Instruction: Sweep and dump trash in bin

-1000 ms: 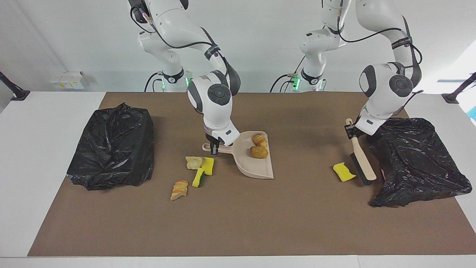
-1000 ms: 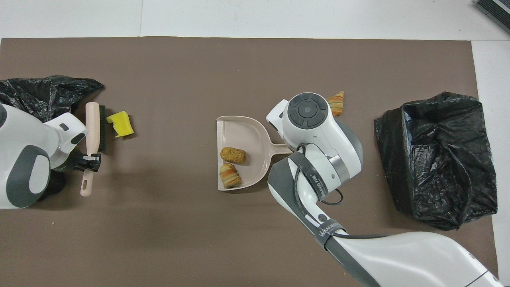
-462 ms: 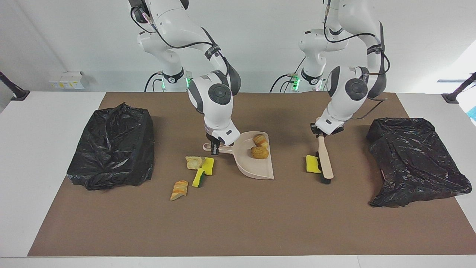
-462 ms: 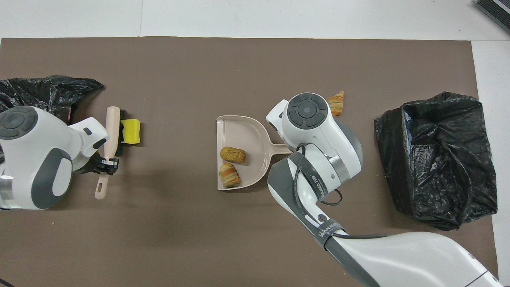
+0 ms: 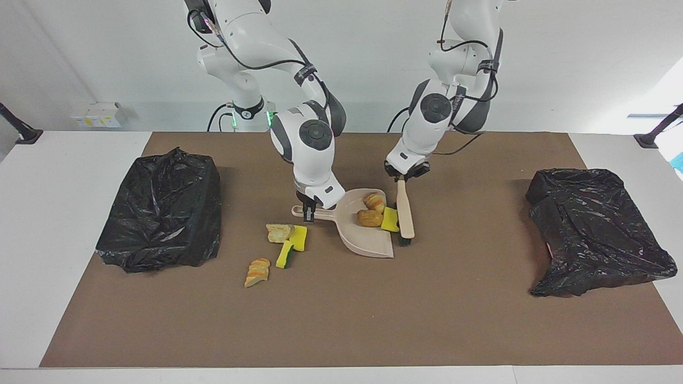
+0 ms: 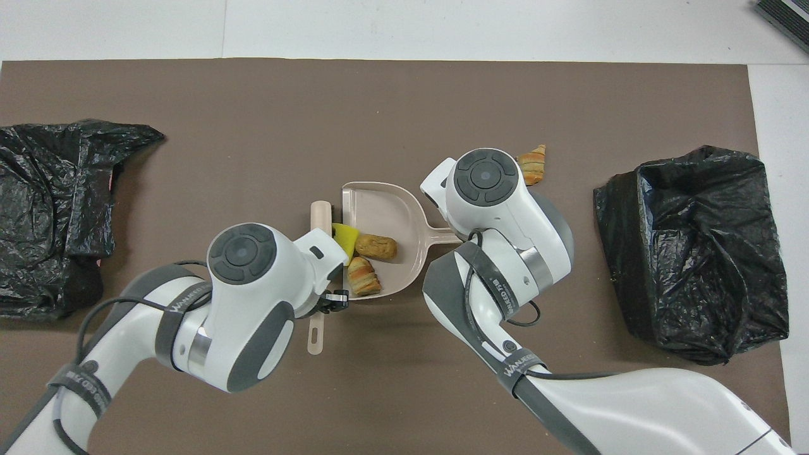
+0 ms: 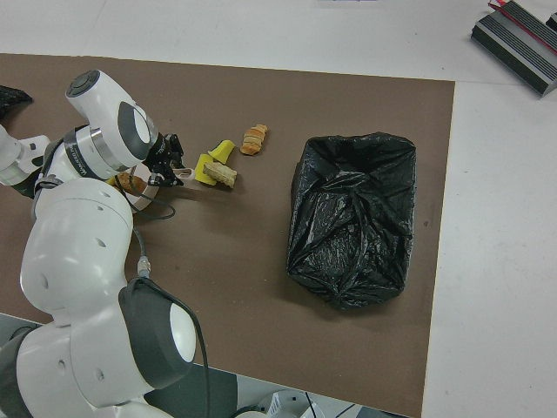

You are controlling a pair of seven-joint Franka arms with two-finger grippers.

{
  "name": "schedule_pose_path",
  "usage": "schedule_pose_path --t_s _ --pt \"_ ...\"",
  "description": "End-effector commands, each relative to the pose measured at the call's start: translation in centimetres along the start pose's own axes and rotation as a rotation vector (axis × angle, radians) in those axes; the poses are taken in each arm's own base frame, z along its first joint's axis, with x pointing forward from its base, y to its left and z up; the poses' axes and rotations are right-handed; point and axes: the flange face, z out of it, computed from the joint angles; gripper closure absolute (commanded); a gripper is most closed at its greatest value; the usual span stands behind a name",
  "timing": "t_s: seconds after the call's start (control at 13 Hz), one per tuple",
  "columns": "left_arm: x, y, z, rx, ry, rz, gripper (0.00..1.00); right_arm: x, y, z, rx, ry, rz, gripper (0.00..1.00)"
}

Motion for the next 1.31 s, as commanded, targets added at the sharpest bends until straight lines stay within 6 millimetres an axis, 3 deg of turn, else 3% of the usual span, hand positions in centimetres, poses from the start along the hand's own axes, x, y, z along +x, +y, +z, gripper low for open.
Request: schedule_pose_path --t_s 0.0,0.15,0.46,0.69,0.85,1.23 --pt "-2.6 2.9 -0.4 -0.041 0.027 0.013 1.0 0.3 0.2 0.1 -0.018 0.014 0.029 1.0" --pt "-2.1 2.0 -0.5 -0.042 0.025 -0.005 1.0 0.4 0.2 0.2 -0.022 0.016 0.029 1.0" --pt "1.5 -5.3 -0.9 -0.037 0.009 -0.151 1.0 0.4 0.5 -0.1 -0.031 0.028 0.035 1.0" --pt "2.9 -8.9 -1.1 -0.004 0.025 -0.23 1.0 0.5 0.6 -0.1 -0.035 0.03 0.035 1.0" --pt "2.9 -9.4 -0.9 0.001 0.018 -0.238 1.0 0.5 0.7 0.2 -0.034 0.031 0.033 1.0" --pt "2.4 -8.3 -1.0 0.004 0.021 -0.223 1.0 -0.2 1.3 -0.1 -0.045 0.041 0.046 1.0"
